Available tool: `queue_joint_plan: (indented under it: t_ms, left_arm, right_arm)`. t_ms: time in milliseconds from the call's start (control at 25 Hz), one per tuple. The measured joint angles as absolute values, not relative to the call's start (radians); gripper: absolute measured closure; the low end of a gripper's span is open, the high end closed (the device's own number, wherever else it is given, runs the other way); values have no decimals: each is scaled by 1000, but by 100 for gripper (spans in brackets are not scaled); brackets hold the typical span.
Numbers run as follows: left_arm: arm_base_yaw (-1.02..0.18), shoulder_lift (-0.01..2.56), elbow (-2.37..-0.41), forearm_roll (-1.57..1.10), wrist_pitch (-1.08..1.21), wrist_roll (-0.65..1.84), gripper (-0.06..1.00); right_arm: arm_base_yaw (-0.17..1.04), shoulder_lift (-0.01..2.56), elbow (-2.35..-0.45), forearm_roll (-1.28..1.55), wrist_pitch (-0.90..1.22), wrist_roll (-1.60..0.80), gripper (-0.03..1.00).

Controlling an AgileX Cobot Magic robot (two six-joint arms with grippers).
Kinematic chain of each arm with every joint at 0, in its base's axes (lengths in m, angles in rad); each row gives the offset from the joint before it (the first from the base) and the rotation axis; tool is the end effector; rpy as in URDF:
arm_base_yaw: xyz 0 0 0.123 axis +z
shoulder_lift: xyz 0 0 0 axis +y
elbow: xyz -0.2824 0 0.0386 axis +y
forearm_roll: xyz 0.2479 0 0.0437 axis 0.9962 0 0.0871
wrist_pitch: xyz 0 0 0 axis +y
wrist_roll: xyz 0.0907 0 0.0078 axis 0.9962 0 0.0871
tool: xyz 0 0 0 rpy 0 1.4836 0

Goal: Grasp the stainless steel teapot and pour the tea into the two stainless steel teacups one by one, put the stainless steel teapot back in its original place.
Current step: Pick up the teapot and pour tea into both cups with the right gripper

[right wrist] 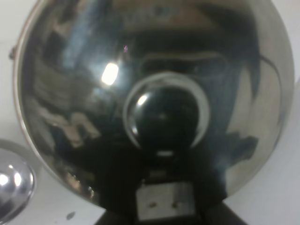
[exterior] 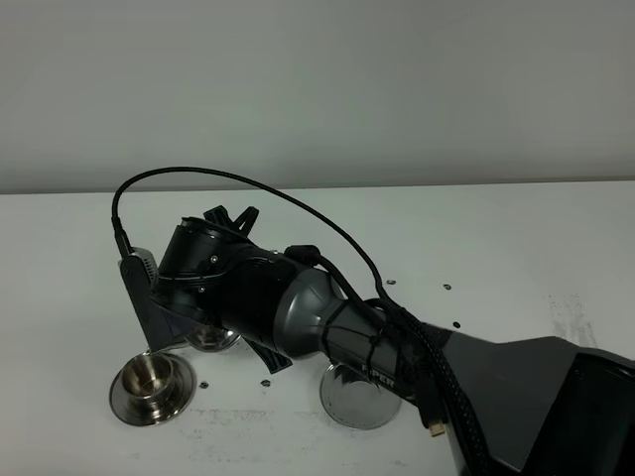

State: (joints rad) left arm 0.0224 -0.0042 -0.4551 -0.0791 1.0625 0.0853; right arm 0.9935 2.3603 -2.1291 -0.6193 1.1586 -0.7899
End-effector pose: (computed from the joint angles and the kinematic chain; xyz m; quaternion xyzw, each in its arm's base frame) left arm -0.0006 -0.0063 0.2647 0.0279 0.8630 -0.0124 0.5043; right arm 0.3163 0.3969 0.2077 -0.7870 0.5278 -0.2786 0.1565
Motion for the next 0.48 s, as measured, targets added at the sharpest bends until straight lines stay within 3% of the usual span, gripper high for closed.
queue_joint_plan:
  t_ms: [480]
  left_arm:
    - [22, -4, -455, -79, 1063, 85, 44]
  right_arm:
    - [1004, 2382, -2129, -660, 1165, -767, 78]
